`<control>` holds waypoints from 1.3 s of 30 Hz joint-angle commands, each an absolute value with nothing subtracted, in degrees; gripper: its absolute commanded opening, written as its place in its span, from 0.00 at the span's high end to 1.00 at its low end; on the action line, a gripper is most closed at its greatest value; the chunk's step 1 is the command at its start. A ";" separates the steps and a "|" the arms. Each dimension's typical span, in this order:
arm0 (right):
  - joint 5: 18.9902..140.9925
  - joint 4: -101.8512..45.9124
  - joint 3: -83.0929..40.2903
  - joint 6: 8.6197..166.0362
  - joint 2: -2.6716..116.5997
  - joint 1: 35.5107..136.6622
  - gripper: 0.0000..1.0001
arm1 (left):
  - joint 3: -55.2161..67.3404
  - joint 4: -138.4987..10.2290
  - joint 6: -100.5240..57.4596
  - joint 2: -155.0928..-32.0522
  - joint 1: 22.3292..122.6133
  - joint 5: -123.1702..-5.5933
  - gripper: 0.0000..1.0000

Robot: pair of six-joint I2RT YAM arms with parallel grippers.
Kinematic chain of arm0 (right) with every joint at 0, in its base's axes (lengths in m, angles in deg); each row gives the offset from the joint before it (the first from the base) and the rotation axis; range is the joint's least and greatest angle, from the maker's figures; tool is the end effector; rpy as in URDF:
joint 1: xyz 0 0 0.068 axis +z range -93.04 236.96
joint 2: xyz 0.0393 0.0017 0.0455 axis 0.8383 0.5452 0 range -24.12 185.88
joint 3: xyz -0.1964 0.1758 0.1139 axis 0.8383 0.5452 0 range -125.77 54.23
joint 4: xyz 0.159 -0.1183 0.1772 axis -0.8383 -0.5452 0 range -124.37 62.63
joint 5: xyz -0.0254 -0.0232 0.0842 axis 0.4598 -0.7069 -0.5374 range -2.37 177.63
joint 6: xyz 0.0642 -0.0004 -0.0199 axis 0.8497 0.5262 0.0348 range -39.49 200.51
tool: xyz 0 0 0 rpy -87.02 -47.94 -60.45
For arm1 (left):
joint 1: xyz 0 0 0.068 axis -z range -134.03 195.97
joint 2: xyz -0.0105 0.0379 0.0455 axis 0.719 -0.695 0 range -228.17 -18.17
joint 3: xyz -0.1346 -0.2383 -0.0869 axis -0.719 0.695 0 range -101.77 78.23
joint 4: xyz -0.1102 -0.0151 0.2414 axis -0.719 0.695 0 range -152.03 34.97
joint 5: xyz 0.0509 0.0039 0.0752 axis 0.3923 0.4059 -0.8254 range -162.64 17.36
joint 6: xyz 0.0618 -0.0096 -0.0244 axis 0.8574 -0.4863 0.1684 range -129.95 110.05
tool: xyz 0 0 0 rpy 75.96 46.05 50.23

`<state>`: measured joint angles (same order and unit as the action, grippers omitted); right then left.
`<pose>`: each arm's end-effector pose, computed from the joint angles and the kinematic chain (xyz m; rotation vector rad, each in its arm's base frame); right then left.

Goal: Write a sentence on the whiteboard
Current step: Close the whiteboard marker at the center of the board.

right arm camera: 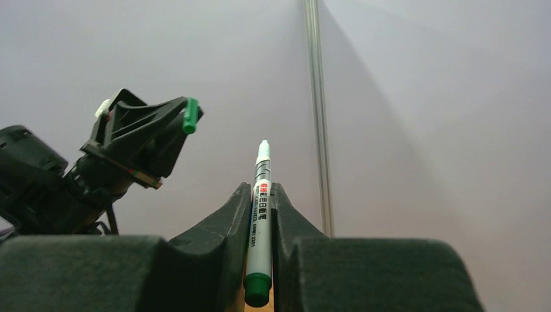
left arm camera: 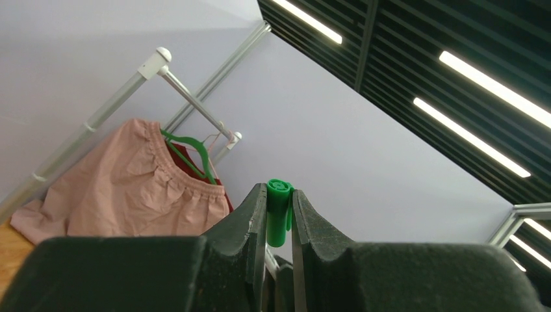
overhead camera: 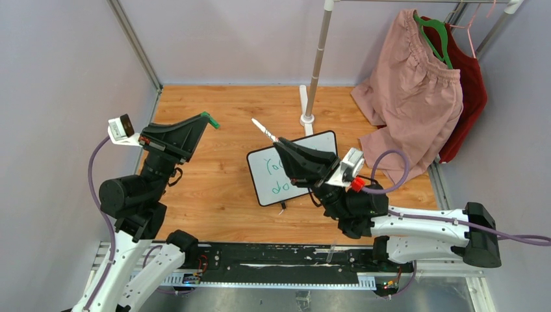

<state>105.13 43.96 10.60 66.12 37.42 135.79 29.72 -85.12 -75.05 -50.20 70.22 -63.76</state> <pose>0.0581 0.2105 0.4395 -0.2687 0.6773 0.9798 0.0912 -0.0502 0.4706 -0.1900 0.9721 -1.5133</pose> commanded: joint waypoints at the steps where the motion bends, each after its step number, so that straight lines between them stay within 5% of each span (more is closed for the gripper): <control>1: 101.26 44.89 10.52 80.11 35.44 130.68 1.00 | 29.33 -86.90 -74.09 -48.94 70.76 -63.16 1.00; 39: 101.82 46.24 9.81 69.55 41.62 138.04 1.00 | 31.91 -86.90 -73.85 -47.29 71.46 -62.71 1.00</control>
